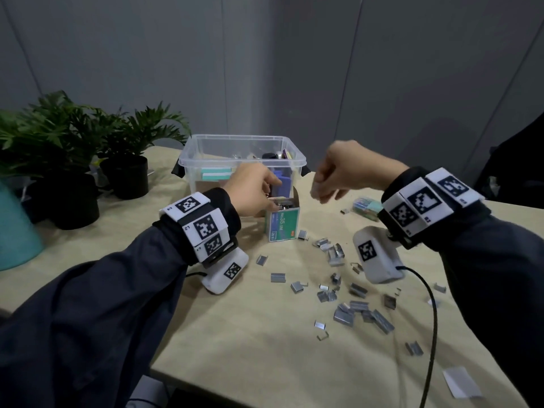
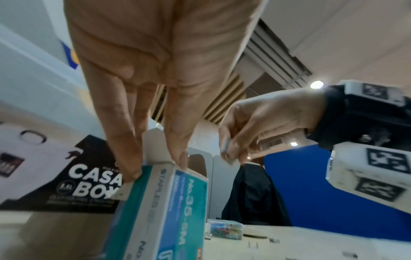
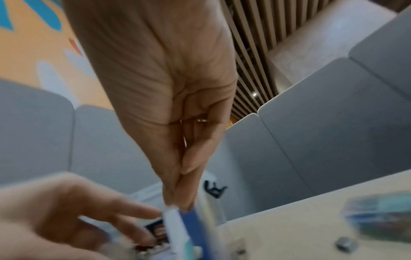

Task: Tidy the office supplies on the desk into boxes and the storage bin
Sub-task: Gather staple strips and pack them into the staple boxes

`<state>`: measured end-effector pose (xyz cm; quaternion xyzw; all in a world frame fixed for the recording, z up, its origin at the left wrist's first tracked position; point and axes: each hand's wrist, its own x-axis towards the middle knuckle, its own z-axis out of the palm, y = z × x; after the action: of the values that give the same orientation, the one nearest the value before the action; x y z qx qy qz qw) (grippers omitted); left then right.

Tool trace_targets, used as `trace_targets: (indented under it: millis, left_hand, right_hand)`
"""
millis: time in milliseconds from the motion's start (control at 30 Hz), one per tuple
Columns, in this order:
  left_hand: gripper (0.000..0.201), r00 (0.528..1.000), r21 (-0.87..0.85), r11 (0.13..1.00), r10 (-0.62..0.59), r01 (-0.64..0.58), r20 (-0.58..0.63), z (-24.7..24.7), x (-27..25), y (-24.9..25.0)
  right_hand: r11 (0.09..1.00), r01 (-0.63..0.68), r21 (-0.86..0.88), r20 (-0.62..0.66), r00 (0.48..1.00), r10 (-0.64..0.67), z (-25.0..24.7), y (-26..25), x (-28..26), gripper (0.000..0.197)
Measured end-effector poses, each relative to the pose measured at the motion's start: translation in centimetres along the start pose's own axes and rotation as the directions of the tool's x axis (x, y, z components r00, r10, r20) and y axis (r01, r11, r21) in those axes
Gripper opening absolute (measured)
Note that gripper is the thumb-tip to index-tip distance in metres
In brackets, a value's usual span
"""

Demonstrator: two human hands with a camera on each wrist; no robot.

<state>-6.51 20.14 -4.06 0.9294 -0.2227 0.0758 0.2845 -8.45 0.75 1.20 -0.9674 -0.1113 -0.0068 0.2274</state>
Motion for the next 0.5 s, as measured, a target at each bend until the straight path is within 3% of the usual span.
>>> trace_targets:
  millis: [67, 167, 267, 333, 500]
  left_hand:
    - [0.053, 0.999, -0.086, 0.995, -0.051, 0.049, -0.019, -0.2, -0.1, -0.3]
    - [0.041, 0.996, -0.139, 0.986, -0.086, 0.088, 0.018, -0.5, -0.3, -0.3]
    - [0.032, 0.995, -0.133, 0.986, -0.098, 0.100, 0.022, -0.6, -0.4, -0.3]
    - [0.029, 0.992, -0.155, 0.980, -0.121, 0.123, 0.025, -0.6, -0.5, -0.3]
    - [0.024, 0.991, -0.166, 0.977, -0.127, 0.132, 0.038, -0.6, -0.3, -0.6]
  right_hand:
    - [0.993, 0.112, 0.047, -0.052, 0.993, -0.109, 0.2, -1.1, 0.2, 0.007]
    - [0.973, 0.228, -0.013, -0.128, 0.965, -0.228, 1.6, -2.1, 0.9, 0.007]
    - [0.970, 0.173, -0.169, -0.186, 0.961, -0.203, 3.3, -2.4, 1.5, 0.009]
    - [0.960, 0.130, -0.248, -0.148, 0.974, -0.170, 4.0, -2.4, 1.7, 0.012]
    - [0.980, 0.048, -0.191, -0.061, 0.996, -0.061, 4.0, -2.3, 1.9, 0.021]
